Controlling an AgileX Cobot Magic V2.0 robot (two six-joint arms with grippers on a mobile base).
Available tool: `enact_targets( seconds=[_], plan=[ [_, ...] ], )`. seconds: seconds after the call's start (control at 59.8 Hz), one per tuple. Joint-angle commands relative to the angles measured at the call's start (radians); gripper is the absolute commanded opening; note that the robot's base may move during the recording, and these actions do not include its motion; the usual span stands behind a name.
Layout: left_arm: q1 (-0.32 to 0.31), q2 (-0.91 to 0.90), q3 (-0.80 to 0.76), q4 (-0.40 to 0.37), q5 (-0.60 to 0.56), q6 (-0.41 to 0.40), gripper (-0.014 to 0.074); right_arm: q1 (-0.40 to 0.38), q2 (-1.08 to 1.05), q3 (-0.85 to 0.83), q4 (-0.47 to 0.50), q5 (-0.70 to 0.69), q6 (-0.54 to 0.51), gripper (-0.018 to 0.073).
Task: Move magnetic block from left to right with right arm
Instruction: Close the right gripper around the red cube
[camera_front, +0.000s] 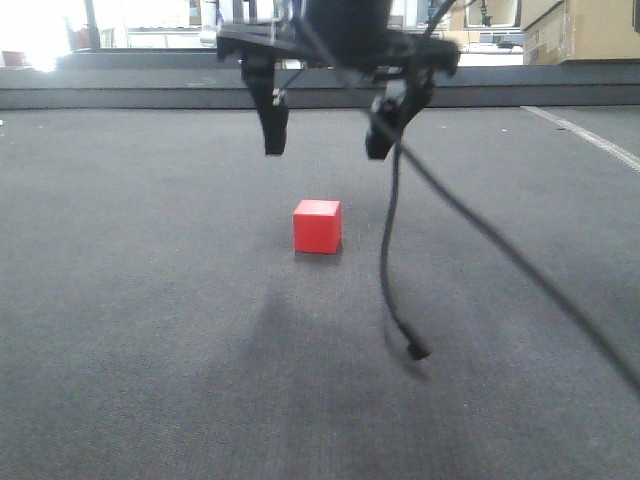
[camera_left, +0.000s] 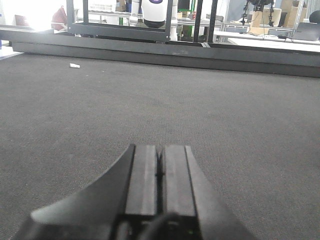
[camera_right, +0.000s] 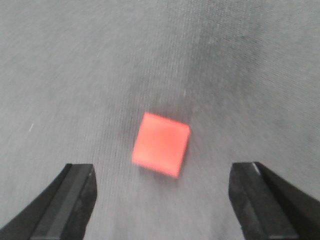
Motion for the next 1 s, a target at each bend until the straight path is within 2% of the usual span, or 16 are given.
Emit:
enact_targets(
  seconds=[0.0,0.652,0.735,0.902,0.986],
  plan=[
    [-0.003,-0.015,0.009,0.000,-0.087,-0.004,-0.0116,0.000,-0.006,-0.071,-0.031,-0.024,0.026,0.0634],
    [-0.003,-0.015,0.009,0.000,-0.087,-0.004,-0.0116,-0.018,0.122,-0.109,-0.014,-0.017,0.065,0.0624],
    [-0.003,-0.015,0.009,0.000,-0.087,-0.004,-0.0116,-0.022,0.128,-0.109,-0.008,-0.015,0.065,0.0566],
    [-0.003,-0.015,0.009,0.000,-0.087,-0.004,-0.0116,-0.023,0.132,-0.109,0.008,-0.007,0.065,0.0349],
    [-0.003,-0.015,0.009,0.000,-0.087,-0.004,-0.0116,-0.023,0.130,-0.109,0.008,-0.007,0.065,0.0275]
  ],
)
